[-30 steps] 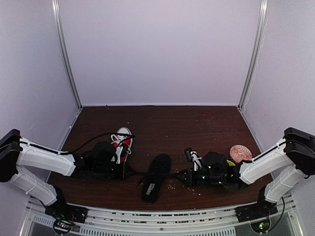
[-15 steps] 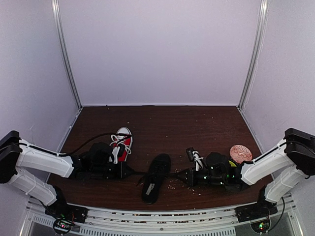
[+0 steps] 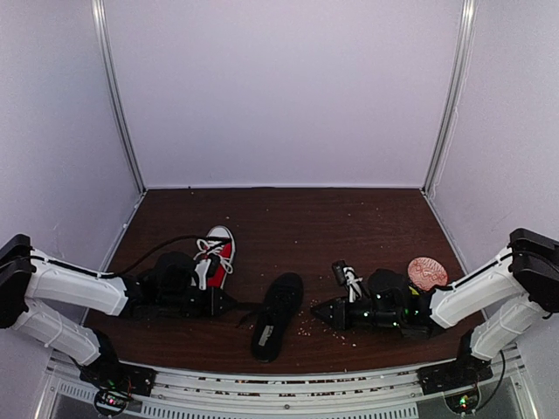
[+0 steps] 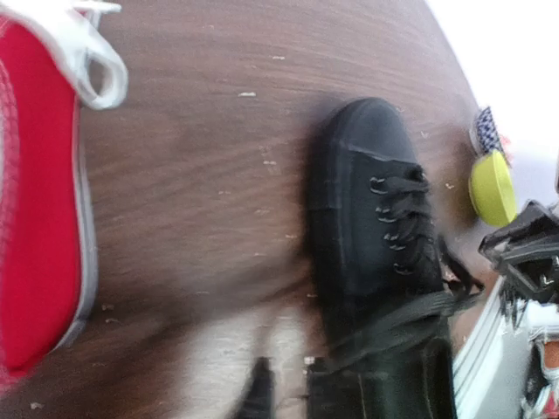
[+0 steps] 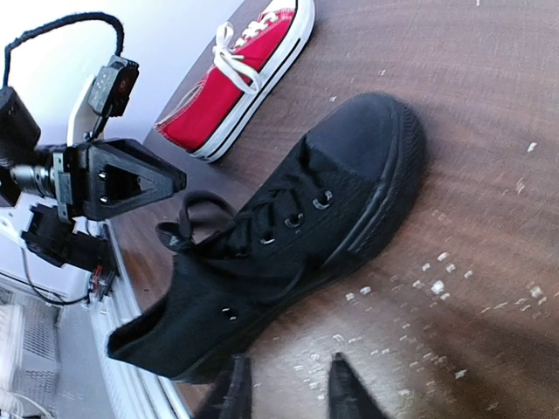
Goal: Tie the shoes
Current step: Tie the loops with the shoelace on the shoe, then reset both arms
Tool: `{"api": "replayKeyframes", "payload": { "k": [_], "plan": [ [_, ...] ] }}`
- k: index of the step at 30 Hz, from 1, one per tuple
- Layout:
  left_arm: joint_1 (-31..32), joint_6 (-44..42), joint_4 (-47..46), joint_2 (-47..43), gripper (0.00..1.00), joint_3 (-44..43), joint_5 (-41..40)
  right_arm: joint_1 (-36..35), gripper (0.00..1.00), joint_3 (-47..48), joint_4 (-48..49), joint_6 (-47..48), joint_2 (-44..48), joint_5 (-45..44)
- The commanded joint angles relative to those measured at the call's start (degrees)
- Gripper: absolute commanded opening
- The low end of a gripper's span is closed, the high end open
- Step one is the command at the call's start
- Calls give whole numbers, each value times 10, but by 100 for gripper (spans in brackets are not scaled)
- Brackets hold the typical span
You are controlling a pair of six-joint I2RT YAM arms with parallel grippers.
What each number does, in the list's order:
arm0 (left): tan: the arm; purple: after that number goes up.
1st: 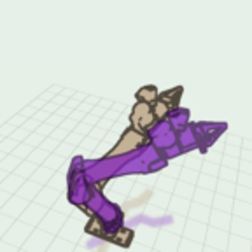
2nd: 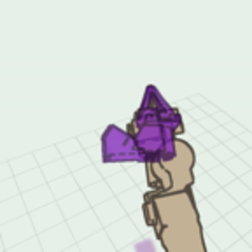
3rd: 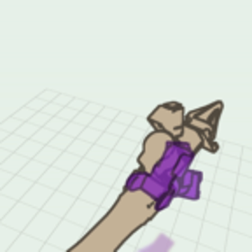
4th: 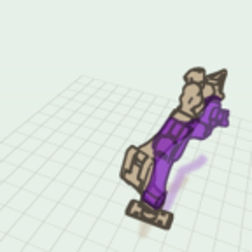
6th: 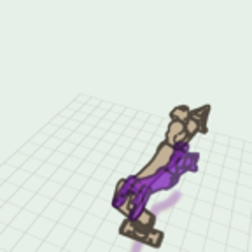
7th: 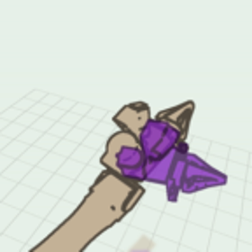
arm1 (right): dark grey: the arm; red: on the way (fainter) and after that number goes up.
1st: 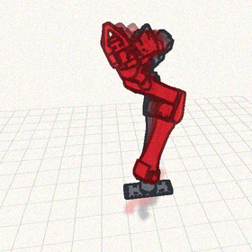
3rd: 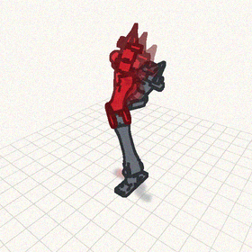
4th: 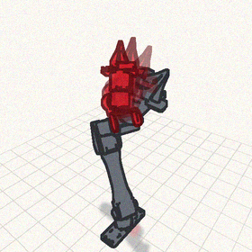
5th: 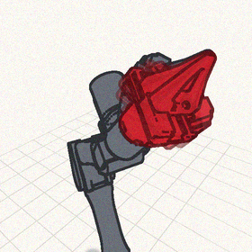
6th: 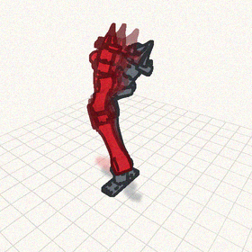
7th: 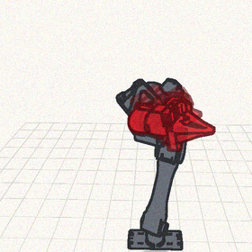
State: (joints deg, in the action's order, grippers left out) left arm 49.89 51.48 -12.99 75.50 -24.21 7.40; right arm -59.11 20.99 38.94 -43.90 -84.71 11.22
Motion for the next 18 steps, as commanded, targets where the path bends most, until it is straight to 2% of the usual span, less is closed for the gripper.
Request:
{"api": "replayKeyframes", "payload": {
  "k": [1,3,5,6,7,11,14,18],
  "plan": [
    [-24,-61,46,-27,59,-34,6,16,44,3,-52,39,38,-5],
    [-25,-93,93,-48,78,-72,-3,17,53,31,-114,67,67,-5],
    [-30,-136,139,-54,86,-119,-8,20,61,70,-204,101,102,-13],
    [-39,-153,154,-53,88,-142,-2,24,71,95,-239,120,117,-23],
    [-52,-169,164,-48,89,-159,10,30,75,112,-272,134,132,-34],
    [-135,-232,211,-37,91,-216,35,93,82,163,-383,183,183,-80],
    [-245,-247,210,-58,91,-206,54,168,86,177,-444,215,222,-107],
    [-440,-233,158,-145,92,-135,54,336,92,155,-484,242,281,-106]
  ]
}}
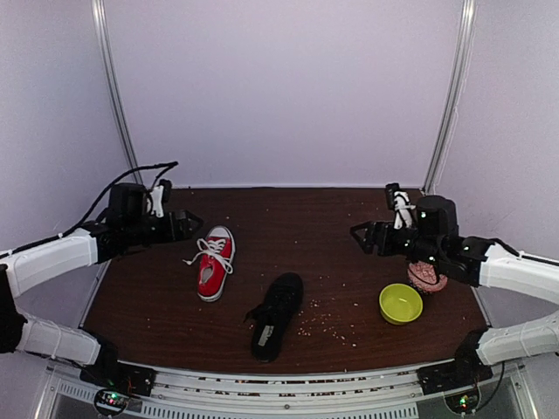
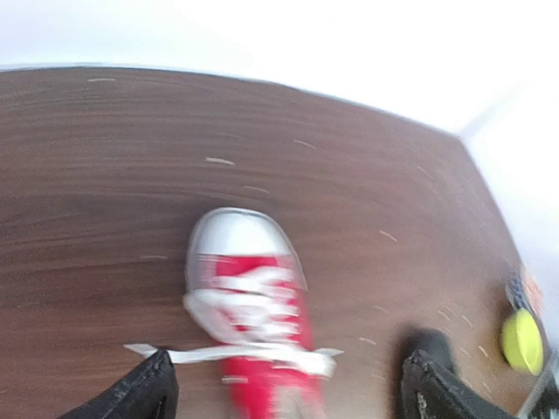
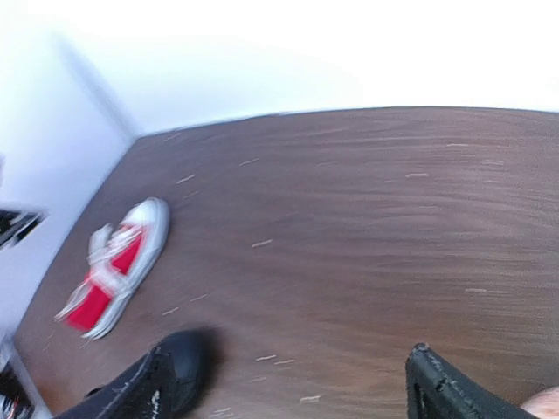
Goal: Tie the shoes
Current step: Reset both arms
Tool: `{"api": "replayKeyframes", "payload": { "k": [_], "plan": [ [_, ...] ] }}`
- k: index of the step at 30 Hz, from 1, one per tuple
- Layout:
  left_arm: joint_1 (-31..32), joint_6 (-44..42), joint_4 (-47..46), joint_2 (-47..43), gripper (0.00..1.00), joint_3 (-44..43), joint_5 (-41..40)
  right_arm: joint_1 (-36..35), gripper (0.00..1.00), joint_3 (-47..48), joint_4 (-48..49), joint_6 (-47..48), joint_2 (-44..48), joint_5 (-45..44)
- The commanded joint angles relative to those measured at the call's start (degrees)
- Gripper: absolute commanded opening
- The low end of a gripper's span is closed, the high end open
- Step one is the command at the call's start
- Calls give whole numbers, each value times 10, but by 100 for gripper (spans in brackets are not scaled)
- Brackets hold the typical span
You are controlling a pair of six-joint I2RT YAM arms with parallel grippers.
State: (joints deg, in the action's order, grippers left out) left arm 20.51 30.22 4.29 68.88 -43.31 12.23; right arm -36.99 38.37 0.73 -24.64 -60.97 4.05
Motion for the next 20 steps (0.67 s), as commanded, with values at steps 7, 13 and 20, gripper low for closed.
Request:
{"api": "replayKeyframes", "payload": {
  "k": [7,13,20],
  "plan": [
    [-272,-59,-49,-230,98,178,-272,373,96,-97,-51,57,128,-42],
    [-272,-117,-175,-265,98,267,-341,391,97,-213,130,83,169,-140],
    [-272,-142,-254,-181,98,267,-330,391,100,-309,354,113,133,-160]
  ]
}}
